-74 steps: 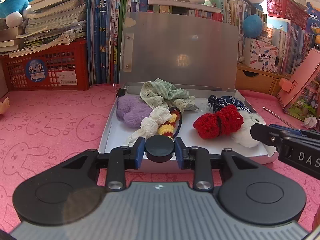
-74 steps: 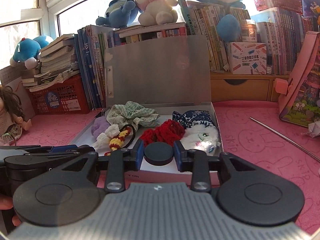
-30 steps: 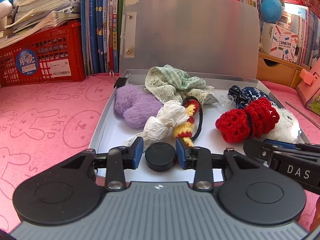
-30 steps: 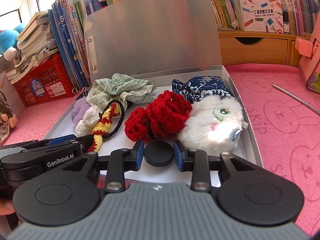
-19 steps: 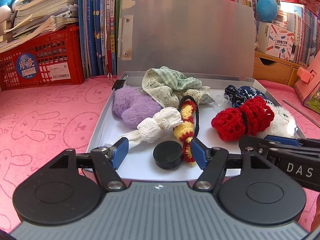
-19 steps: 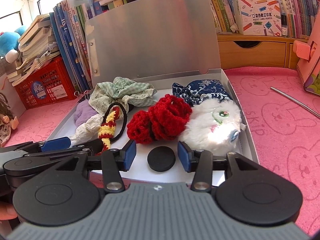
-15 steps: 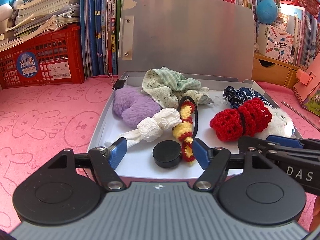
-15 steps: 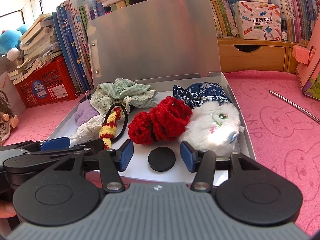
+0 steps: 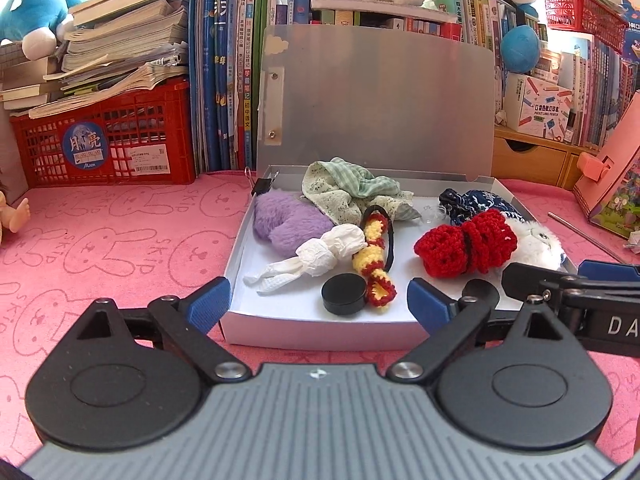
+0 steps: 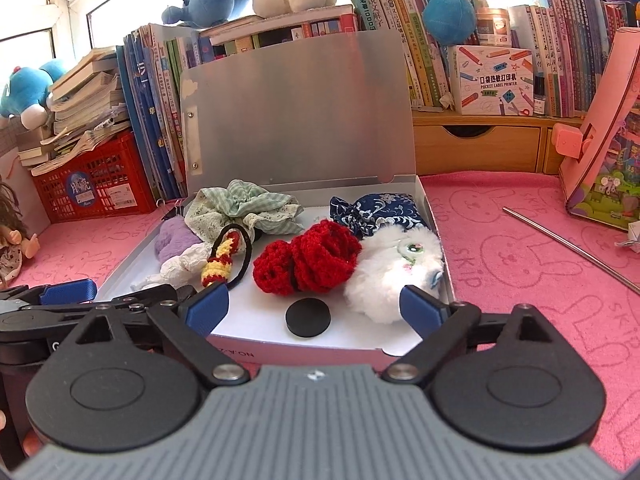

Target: Organize objects

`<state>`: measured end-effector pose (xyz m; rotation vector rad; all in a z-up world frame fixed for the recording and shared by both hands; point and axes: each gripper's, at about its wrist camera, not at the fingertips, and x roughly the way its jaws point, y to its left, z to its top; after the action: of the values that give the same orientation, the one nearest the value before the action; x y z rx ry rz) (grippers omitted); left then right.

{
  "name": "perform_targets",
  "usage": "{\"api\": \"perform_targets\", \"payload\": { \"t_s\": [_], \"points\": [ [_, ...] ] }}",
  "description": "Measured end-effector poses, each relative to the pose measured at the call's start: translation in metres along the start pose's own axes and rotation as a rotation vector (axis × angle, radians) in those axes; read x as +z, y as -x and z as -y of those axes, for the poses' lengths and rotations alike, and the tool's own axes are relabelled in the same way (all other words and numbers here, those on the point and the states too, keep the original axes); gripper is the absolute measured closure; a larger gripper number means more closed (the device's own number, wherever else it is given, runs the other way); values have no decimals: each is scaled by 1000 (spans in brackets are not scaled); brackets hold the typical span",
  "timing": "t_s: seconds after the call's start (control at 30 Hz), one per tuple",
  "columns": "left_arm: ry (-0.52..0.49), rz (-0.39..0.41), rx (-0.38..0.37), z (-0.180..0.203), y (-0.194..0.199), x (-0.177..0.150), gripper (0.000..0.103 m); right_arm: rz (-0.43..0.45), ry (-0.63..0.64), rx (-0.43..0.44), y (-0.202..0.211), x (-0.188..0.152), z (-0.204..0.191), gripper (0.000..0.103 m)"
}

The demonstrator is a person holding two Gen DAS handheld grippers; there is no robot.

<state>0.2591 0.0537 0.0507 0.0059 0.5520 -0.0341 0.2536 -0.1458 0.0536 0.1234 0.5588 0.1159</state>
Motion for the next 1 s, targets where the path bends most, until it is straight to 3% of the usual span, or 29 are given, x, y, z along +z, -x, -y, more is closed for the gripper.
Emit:
{"api": "perform_targets", "payload": {
  "t_s": [0.1, 0.37, 0.73, 1.0],
  "points": [
    [-34, 26, 25, 3, 17, -8, 4, 11, 4, -9, 11, -3, 0, 0],
    [-12, 30, 11, 0, 49, -30, 2, 20, 0, -18, 37, -20, 1, 0],
    [40, -34, 2, -7, 78, -62, 2, 28, 52, -31, 74, -48, -8, 0],
    [18, -96, 34, -9, 84, -88, 2, 1, 71, -56, 83, -74, -11, 0]
  ]
}}
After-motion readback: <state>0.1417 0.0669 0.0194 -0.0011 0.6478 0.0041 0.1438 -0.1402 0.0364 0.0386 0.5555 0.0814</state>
